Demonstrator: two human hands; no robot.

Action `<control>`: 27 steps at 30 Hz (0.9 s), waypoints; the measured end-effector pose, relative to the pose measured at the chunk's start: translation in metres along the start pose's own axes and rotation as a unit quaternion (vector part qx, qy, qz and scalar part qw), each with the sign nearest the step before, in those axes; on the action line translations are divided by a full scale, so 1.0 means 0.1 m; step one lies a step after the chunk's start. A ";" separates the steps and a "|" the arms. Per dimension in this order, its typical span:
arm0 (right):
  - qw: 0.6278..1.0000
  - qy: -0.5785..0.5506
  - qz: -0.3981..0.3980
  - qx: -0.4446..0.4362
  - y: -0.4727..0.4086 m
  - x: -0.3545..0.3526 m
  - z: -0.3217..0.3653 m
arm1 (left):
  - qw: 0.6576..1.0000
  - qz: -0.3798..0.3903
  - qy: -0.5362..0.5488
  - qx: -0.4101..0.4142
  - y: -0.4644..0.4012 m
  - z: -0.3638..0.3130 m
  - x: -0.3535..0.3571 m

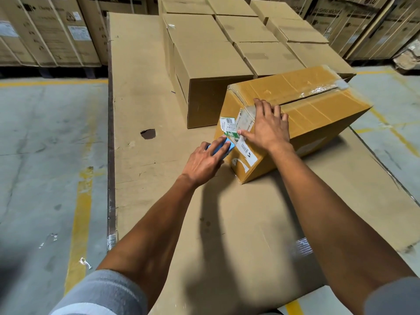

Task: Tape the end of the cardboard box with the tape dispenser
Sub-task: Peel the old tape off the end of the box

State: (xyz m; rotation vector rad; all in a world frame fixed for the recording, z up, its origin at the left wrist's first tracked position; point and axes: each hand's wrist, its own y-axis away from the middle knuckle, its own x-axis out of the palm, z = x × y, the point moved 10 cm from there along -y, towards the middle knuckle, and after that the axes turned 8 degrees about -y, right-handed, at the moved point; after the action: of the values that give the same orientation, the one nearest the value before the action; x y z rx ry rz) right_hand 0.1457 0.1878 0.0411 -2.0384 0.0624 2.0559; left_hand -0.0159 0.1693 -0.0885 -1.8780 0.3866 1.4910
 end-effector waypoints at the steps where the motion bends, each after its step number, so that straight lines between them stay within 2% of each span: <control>1: 1.000 0.013 0.004 0.001 0.01 -0.01 0.02 | 1.000 -0.004 0.000 0.001 -0.01 -0.01 -0.01; 6: 0.993 0.111 0.040 0.023 0.04 0.09 0.27 | 1.000 -0.010 0.006 -0.008 -0.04 -0.01 -0.04; 15: 0.993 0.109 0.038 0.012 0.02 0.12 0.31 | 0.999 -0.033 0.032 -0.004 -0.06 0.04 -0.04; 22: 0.992 0.116 0.036 0.015 0.02 0.11 0.35 | 0.999 -0.047 -0.003 0.006 -0.05 0.04 0.06; 27: 0.992 0.118 0.036 0.010 0.03 0.10 0.34 | 0.999 -0.028 -0.032 0.019 -0.01 0.04 0.11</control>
State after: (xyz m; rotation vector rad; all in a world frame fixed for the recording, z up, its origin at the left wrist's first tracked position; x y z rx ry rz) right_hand 0.1119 0.1930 0.0312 -2.2879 0.1995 1.8352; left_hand -0.0155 0.1749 -0.0992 -1.7925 0.3278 1.4923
